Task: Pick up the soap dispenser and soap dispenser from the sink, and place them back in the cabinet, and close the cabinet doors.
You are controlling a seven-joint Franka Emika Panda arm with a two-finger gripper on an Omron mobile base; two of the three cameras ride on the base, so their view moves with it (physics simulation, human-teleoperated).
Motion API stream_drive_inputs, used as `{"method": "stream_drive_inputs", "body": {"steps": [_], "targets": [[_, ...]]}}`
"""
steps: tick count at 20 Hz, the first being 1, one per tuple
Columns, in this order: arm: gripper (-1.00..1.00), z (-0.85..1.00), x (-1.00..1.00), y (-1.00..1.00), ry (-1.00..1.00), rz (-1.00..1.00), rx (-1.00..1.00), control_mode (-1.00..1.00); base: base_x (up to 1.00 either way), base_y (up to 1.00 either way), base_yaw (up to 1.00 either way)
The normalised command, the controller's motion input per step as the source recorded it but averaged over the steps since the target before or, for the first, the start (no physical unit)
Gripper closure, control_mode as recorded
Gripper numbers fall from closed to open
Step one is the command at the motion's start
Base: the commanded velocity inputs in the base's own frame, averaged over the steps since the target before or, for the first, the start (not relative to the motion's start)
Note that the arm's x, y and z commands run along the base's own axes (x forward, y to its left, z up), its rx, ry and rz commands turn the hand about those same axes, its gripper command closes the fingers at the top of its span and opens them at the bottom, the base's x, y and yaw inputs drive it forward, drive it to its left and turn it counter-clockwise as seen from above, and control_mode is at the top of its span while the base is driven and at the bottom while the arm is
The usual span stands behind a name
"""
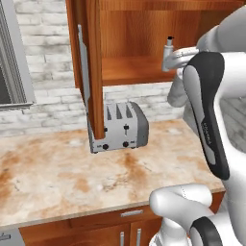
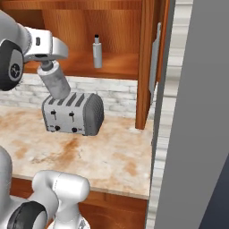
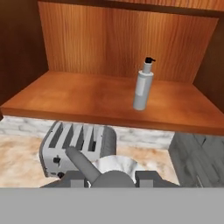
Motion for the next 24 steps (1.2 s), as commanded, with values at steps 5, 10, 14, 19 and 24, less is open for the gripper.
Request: {"method": "stream_drive_inputs", "body": {"steps": [5, 10, 14, 19, 24], "targets": [[1.0, 0.0, 0.5, 0.01, 0.0, 0.01, 0.0, -1.0, 0.0, 0.0, 0.0], [1.0, 0.0, 0.43, 0.01, 0.0, 0.0, 0.0, -1.0, 0.0, 0.0, 0.0], [1.0, 0.01, 0.4, 0.08, 0.0, 0.0, 0.0, -1.0, 0.0, 0.0, 0.0], [1.0, 0.02, 0.42, 0.04, 0.0, 0.0, 0.0, -1.0, 0.0, 0.0, 0.0], [1.0, 0.0, 0.41, 0.01, 0.0, 0.0, 0.0, -1.0, 0.0, 0.0, 0.0]]}}
